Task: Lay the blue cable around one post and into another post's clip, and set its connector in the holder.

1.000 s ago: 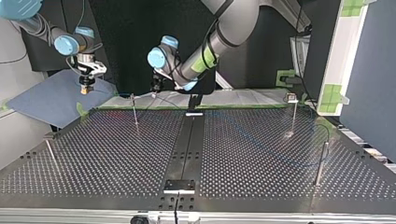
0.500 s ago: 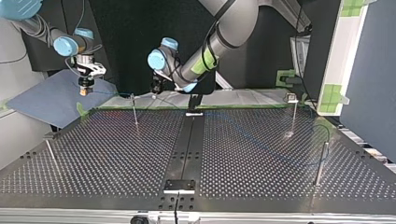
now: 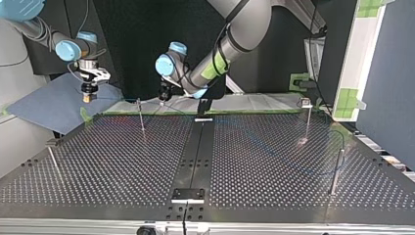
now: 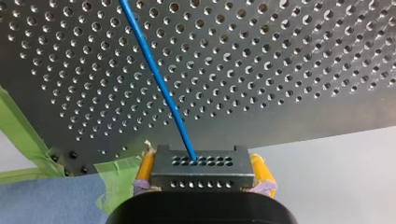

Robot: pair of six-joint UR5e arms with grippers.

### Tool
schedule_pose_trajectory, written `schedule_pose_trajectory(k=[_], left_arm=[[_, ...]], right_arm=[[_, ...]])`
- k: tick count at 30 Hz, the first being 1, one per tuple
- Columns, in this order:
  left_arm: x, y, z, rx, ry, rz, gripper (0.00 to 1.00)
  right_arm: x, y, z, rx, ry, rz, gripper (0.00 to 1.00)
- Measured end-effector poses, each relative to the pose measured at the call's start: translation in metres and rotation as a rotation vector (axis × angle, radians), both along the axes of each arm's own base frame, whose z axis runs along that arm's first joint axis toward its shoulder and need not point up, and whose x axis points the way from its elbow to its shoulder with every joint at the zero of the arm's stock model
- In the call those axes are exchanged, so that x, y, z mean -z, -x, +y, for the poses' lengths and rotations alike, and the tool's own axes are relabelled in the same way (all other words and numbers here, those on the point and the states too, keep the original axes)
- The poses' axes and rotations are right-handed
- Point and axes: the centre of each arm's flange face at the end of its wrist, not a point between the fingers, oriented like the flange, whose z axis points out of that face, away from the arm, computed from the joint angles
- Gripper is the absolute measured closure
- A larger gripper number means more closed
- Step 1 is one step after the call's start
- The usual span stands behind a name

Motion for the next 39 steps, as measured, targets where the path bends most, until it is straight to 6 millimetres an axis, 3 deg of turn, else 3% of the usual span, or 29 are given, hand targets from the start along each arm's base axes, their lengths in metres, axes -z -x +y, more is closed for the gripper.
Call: schedule_pose_trajectory(k=[14,16,17,19,20,22,23,25,32,39], left_arm=[[0.000,0.000,0.001,-0.001,0.001,0.004,0.98],[0.000,0.000,0.001,-0.001,-0.002,0.008,0.81],[0.000,0.001,0.001,0.000,-0.004,0.010,0.81],[0.001,0.003,0.000,0.003,-0.008,0.015,0.56],[0.001,0.004,-0.001,0.004,-0.009,0.016,0.56],[0.000,0.006,-0.002,0.006,-0.010,0.018,0.34],[0.000,0.006,-0.002,0.007,-0.010,0.018,0.34],[0.000,0.008,-0.003,0.010,-0.010,0.018,0.03],[0.000,0.018,-0.011,0.032,-0.016,0.020,0.00],[0.002,0.041,-0.025,0.095,-0.039,0.044,0.00]], right_arm=[[-0.003,-0.001,-0.005,-0.008,0.004,0.000,1.00],[-0.003,-0.001,-0.005,-0.010,0.003,0.000,1.00],[-0.003,-0.002,-0.005,-0.011,0.001,0.000,1.00],[-0.003,-0.002,-0.004,-0.014,-0.003,0.001,1.00],[-0.003,-0.003,-0.004,-0.016,-0.005,0.001,1.00],[-0.002,-0.004,-0.004,-0.018,-0.007,0.002,1.00],[-0.002,-0.004,-0.004,-0.018,-0.007,0.003,1.00],[-0.002,-0.005,-0.003,-0.020,-0.008,0.003,1.00],[-0.002,-0.008,-0.002,-0.031,-0.009,0.004,1.00],[-0.001,-0.014,-0.001,-0.044,-0.008,0.005,1.00]])
